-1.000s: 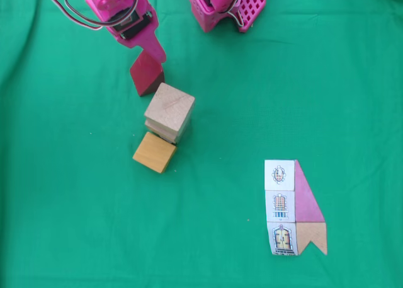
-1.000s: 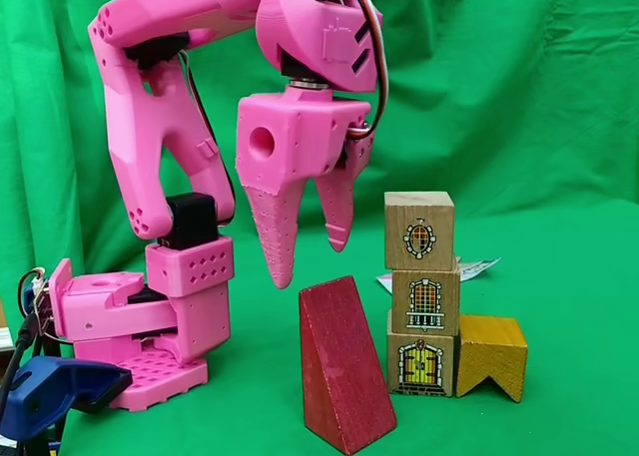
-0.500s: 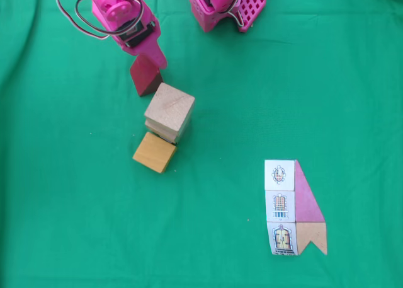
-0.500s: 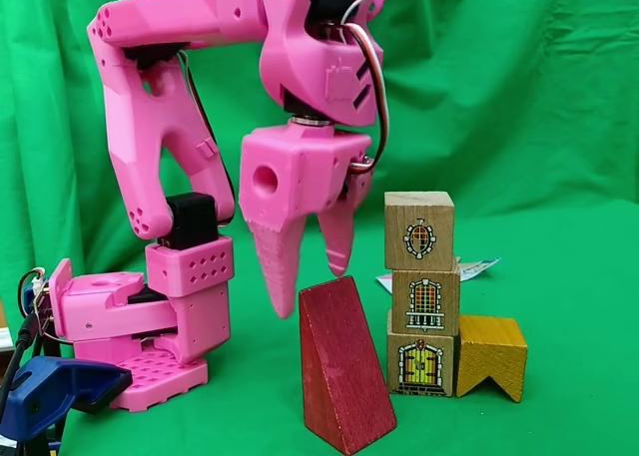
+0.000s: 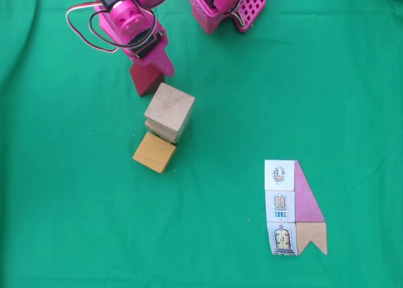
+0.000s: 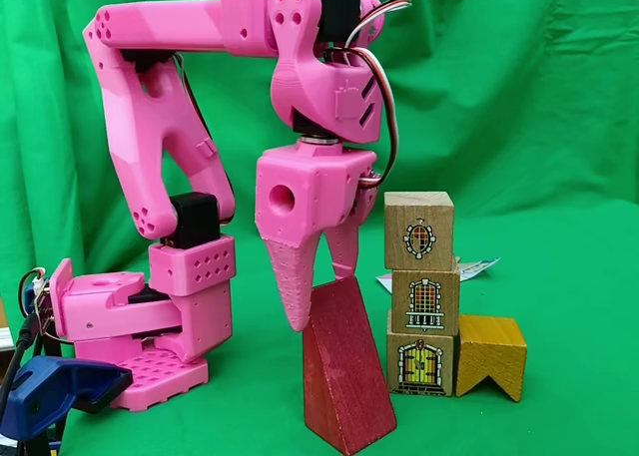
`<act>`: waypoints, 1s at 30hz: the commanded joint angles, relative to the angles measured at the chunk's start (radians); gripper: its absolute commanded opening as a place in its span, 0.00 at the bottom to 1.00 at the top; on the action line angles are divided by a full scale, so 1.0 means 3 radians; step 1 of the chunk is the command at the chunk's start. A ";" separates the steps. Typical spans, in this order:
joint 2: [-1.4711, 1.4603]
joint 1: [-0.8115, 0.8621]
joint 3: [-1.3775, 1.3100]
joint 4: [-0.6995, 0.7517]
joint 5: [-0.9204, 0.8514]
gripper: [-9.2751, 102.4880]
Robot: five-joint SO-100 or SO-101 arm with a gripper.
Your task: Grasp some building blocks and build the house on the picture.
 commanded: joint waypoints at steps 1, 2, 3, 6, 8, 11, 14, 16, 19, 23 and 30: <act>0.0102 -0.0026 0.0000 -0.0020 0.0005 0.39; 0.0102 -0.0026 0.0005 -0.0020 0.0005 0.39; 0.0102 -0.0026 0.0005 -0.0020 0.0005 0.39; 0.0097 -0.0026 0.0005 -0.0020 0.0005 0.39; 0.0092 -0.0026 0.0005 -0.0026 0.0005 0.39; 0.0092 -0.0026 0.0036 -0.0036 0.0005 0.39; 0.0097 -0.0026 0.0092 -0.0179 0.0005 0.39; 0.0097 -0.0026 0.0164 -0.0332 0.0005 0.39; 0.0123 0.0000 0.0312 -0.0522 0.0005 0.39; 0.0327 -0.0010 0.0568 -0.0583 0.0005 0.39; 0.0660 -0.0005 0.0920 -0.0583 0.0010 0.39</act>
